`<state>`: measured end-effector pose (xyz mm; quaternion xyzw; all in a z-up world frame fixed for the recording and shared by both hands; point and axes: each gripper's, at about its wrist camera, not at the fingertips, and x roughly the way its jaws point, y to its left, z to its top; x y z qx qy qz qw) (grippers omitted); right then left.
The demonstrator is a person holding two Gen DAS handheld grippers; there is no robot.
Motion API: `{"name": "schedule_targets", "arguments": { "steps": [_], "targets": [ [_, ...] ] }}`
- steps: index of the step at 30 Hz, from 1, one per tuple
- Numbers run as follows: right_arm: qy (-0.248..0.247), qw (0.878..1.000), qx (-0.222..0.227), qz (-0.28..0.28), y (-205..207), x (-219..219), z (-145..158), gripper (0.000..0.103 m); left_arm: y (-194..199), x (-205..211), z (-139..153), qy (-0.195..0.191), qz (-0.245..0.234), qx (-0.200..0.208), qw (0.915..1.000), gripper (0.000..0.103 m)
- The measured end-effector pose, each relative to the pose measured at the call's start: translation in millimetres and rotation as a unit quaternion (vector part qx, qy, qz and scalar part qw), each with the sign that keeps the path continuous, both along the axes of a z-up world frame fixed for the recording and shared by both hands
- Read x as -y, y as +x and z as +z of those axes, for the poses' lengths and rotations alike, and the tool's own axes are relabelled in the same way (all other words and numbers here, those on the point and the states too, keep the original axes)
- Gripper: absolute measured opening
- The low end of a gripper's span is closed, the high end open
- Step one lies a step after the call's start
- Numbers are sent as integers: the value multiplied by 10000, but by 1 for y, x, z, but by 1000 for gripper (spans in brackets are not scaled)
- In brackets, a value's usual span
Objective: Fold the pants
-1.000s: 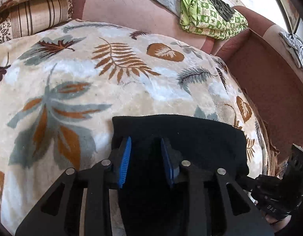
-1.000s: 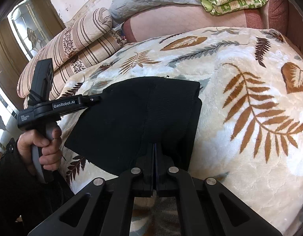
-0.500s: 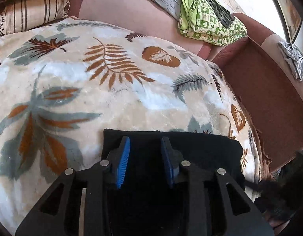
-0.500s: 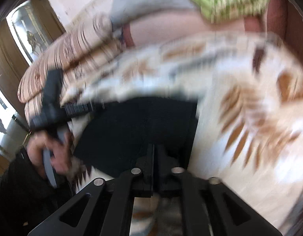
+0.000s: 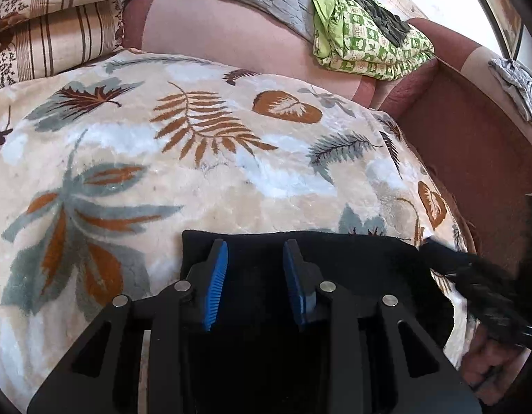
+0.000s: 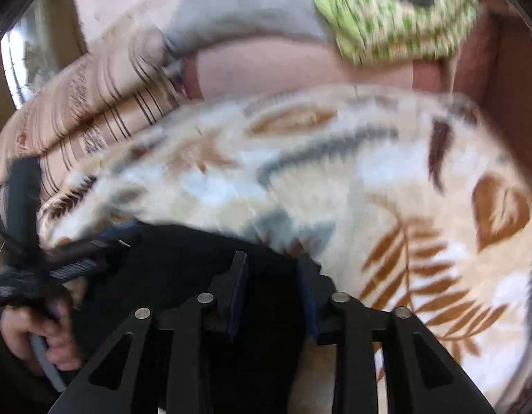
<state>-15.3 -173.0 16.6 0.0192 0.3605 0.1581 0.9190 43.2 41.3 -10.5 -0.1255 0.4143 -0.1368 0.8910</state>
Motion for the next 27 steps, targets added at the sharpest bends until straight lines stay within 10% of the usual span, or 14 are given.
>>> {"name": "schedule_targets", "arguments": {
  "steps": [9,11,13,17,21,27],
  "targets": [
    [-338,9976,-190,580,-16,-21,-28,40,-3,5,0,253,29,105,9996,31],
    [-97,9991,-56,404,-22,-8,-18,50,-3,3,0,213,32,93,9997,31],
    [195,9998,68,27,-30,14,-17,81,-3,4,0,171,31,81,9998,31],
    [1490,9837,-990,-163,-21,48,-55,80,-3,4,0,187,49,67,9998,31],
    [2382,9659,-1010,4,-17,55,-59,80,-3,4,1,169,47,73,9998,31],
    [1917,9771,-909,173,-15,40,-64,81,-4,3,1,126,52,83,9999,31]
  ]
}}
